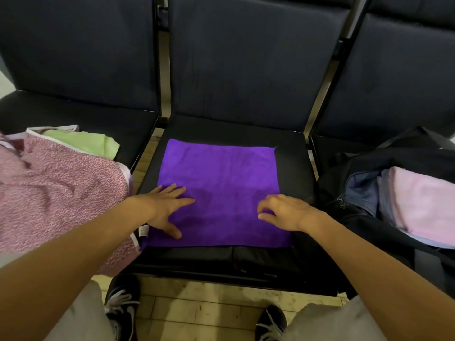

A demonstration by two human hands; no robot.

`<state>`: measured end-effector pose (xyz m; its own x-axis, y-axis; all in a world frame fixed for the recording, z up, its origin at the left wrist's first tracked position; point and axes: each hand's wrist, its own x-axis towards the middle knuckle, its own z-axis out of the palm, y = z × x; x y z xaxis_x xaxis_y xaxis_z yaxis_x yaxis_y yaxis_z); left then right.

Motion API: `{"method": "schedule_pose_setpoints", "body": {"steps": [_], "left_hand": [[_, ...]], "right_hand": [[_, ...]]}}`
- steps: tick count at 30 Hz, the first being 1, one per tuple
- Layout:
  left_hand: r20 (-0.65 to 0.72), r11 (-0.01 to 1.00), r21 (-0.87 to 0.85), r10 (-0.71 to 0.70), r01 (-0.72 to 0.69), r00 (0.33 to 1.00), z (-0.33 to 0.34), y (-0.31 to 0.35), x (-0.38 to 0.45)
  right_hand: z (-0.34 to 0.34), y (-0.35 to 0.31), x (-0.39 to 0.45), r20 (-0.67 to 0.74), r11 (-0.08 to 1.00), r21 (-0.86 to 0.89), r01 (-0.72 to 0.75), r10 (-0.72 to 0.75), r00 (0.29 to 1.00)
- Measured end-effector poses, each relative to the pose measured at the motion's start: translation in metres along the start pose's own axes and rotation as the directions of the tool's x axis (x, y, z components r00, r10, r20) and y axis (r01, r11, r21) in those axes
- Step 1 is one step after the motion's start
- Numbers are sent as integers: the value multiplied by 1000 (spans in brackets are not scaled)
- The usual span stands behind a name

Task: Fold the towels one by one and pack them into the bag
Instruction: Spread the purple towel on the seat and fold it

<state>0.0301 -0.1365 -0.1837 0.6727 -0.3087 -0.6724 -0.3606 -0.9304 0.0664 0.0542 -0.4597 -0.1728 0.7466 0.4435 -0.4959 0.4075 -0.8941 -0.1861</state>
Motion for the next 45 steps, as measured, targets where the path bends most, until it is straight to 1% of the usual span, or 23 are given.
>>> {"method": "schedule_pose_setpoints", "body": {"steps": [2, 3, 4, 6, 7, 10, 13, 15, 18, 19, 20, 22, 25, 28, 30, 32, 34, 36, 38, 40, 42, 43, 45], "left_hand": [[-53, 999, -42, -3, 1, 999, 5, 4, 5], [-72, 999, -36, -5, 2, 997, 9, 6, 8], [-79, 1000, -20, -2, 1, 997, 12, 9, 12], [-69, 999, 36, -1, 3, 998, 21, 13, 18], [-61, 998, 65, -4, 8, 998, 24, 13, 20], [-47, 995, 97, -8, 12, 999, 22, 9, 26], [-41, 995, 96, 5, -1, 999, 13, 8, 28], [-66, 999, 53, 14, -10, 998, 7, 12, 30], [-222, 999, 29, 41, -36, 974, 0, 20, 37], [-270, 999, 37, 49, -40, 962, -2, 23, 40], [-302, 998, 45, 49, -37, 952, -2, 26, 44], [-296, 998, 53, 31, -16, 955, -3, 29, 53], [-196, 993, 99, -50, 71, 979, -6, 27, 60], [-119, 974, 177, -123, 143, 985, -10, 25, 65], [-109, 973, 166, -144, 161, 984, -18, 25, 66], [-151, 981, 92, -154, 169, 976, -28, 24, 66], [-264, 985, 25, -160, 172, 951, -40, 17, 67], [-395, 979, 1, -185, 202, 900, -51, 5, 70], [-486, 965, -35, -244, 260, 839, -58, -9, 74], [-511, 946, -105, -316, 307, 800, -59, -19, 81], [-483, 935, -157, -353, 318, 801, -58, -25, 87], [-469, 934, -174, -358, 313, 808, -58, -29, 92], [-439, 926, -247, -370, 286, 819, -60, -36, 97]], "right_hand": [[11, -7, 8, -56, 996, 51, 80, -77, 995], [18, -12, 11, -37, 992, 72, 106, -104, 994], [25, -17, 14, 15, 990, 94, 110, -111, 994], [34, -22, 18, 154, 991, 111, 77, -94, 984], [33, -23, 19, 200, 993, 107, 54, -75, 977], [20, -20, 21, 270, 997, 73, -26, 6, 963], [8, -20, 24, 315, 999, -5, -45, 44, 948], [3, -20, 28, 250, 998, -12, -60, 61, 966], [-5, -20, 39, 24, 999, -25, -39, 40, 999], [-6, -21, 43, -27, 999, -45, -24, 23, 999], [-6, -21, 47, -48, 998, -58, -13, 11, 999], [-5, -17, 57, 1, 997, -77, -14, 14, 1000], [-2, -9, 69, 101, 986, -158, -47, 64, 993], [-6, -5, 74, 91, 981, -164, -100, 116, 989], [-11, -5, 76, 15, 983, -142, -113, 117, 993], [-17, -4, 79, -145, 985, -114, -128, 111, 983], [-24, 2, 83, -311, 982, -53, -180, 155, 938], [-29, 11, 88, -409, 971, 18, -240, 226, 884], [-30, 20, 93, -417, 953, 99, -287, 301, 857], [-30, 27, 97, -380, 927, 215, -306, 368, 848], [-29, 28, 101, -369, 903, 303, -305, 406, 836], [-29, 29, 104, -379, 898, 317, -304, 414, 828], [-27, 29, 106, -419, 910, 281, -304, 401, 815]]}}
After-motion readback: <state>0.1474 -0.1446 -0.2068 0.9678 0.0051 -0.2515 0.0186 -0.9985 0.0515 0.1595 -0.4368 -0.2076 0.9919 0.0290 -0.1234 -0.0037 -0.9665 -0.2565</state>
